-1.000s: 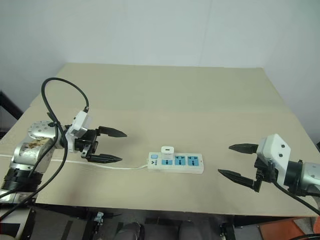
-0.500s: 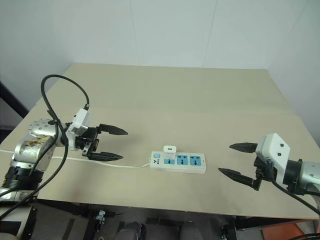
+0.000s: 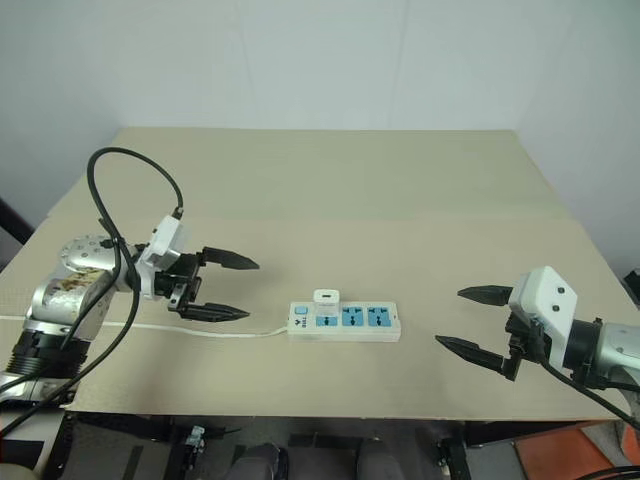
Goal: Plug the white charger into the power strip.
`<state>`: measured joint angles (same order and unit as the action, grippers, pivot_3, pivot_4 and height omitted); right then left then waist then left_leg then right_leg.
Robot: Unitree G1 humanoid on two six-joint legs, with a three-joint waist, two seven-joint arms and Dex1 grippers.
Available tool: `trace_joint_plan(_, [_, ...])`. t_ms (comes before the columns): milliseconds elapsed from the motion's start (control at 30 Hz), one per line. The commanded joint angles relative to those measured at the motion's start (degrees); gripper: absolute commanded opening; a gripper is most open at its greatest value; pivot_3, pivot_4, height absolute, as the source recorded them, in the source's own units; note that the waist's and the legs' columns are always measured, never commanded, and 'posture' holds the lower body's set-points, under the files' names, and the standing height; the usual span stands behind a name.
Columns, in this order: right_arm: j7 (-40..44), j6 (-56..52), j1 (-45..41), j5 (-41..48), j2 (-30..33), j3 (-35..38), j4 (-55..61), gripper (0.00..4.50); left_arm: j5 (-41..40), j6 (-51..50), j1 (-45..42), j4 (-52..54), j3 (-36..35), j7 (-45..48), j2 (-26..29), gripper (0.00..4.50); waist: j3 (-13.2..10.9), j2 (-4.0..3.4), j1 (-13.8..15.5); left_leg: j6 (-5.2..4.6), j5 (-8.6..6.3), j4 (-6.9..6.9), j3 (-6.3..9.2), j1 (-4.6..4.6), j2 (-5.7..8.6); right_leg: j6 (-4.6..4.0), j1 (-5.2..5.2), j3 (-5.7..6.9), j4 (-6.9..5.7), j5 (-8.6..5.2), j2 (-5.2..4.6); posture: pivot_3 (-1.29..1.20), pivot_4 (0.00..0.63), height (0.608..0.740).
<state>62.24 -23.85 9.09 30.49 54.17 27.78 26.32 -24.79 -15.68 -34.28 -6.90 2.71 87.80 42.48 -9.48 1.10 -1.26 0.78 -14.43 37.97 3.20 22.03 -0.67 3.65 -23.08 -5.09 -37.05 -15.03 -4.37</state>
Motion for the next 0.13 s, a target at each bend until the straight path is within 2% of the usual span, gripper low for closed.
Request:
trace_joint_plan(33, [-0.27, 1.29, -0.64, 0.09, 0.16, 1.25, 0.29, 4.50, -0.92, -0.81, -1.16, 2.12, -0.27, -0.47, -0.01, 4.49, 0.00, 0.00, 0.00, 0.00, 0.00, 0.00, 0.00, -0.01, 0.00, 0.00, 0.00, 0.00, -0.01, 0.00, 0.01, 0.00, 0.150, 0.740])
trace_joint_plan(133, [-0.31, 1.39, -0.69, -0.05, 0.20, 1.23, 0.24, 4.50, -1.05, -1.33, -1.15, 2.69, -0.05, -0.69, -0.31, 4.49, 0.00, 0.00, 0.06, 0.00, 0.00, 0.02, 0.01, 0.00, 0.00, 0.00, 0.00, 0.00, -0.01, 0.00, 0.00, 0.00, 0.150, 0.740])
